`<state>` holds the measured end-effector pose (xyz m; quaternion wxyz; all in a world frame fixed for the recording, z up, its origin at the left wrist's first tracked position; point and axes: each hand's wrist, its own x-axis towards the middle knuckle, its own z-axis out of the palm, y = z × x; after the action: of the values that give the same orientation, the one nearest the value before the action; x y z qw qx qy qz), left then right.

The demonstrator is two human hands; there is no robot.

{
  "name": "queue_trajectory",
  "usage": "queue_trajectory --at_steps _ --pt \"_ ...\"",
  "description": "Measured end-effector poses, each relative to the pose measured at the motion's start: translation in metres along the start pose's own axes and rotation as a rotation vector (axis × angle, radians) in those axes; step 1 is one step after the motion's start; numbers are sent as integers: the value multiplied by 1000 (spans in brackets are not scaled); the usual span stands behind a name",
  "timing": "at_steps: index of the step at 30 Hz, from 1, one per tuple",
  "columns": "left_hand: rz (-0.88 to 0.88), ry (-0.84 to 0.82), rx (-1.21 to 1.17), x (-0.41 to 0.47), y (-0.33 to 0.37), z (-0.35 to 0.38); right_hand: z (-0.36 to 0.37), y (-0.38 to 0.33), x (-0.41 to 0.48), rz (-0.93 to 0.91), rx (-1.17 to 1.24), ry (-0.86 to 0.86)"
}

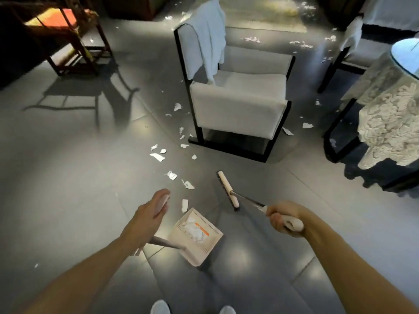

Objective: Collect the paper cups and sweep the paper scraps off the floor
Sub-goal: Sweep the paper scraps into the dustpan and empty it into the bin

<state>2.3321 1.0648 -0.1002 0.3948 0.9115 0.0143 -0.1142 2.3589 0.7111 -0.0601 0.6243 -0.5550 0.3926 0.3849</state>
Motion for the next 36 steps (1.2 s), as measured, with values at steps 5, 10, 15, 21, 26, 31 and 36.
queue_trajectory --at_steps 5,10,15,21,26,31,36 --pt "-91 29 -25 -20 -58 -50 72 20 40 -21 -216 72" --pt "-131 60 4 -1 -116 -93 151 34 81 -22 -283 107" --pt "-122 -5 59 40 -155 -121 237 11 112 -2 -465 131" --pt "-6 31 121 86 -174 -149 317 6 112 89 -537 99" --pt "-47 139 25 103 -189 -161 343 13 80 256 -463 -30" --pt "8 61 24 118 -192 -176 335 -21 44 338 -305 -112" --pt "17 42 33 133 -204 -199 310 -56 19 232 -153 -77"
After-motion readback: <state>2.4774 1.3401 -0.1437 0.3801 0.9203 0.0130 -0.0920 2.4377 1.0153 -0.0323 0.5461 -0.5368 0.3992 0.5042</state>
